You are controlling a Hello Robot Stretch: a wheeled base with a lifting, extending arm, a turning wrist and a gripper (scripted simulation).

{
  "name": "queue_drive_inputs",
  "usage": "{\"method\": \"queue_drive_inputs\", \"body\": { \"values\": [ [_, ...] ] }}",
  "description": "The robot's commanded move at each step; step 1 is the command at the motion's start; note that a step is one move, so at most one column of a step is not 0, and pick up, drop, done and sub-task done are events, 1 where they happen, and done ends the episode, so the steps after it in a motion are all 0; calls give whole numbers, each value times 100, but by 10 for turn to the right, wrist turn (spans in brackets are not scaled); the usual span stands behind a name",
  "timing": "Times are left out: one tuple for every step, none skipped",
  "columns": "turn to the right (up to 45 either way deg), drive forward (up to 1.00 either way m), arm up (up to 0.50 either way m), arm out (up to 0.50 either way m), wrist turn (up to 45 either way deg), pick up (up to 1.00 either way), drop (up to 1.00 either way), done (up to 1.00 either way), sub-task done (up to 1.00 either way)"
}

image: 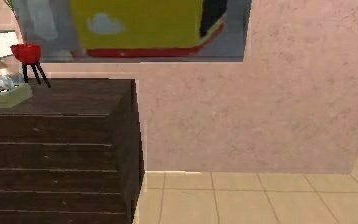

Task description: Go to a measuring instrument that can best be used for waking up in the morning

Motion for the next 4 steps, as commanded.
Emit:
{"method": "queue_drive_inputs", "body": {
  "values": [
    [0, 5, 0, 0, 0, 0, 0, 0, 0],
    [-450, 0, 0, 0, 0, 0, 0, 0, 0],
    [-390, 0, 0, 0, 0, 0, 0, 0, 0],
    [0, 60, 0, 0, 0, 0, 0, 0, 0]
  ]
}}
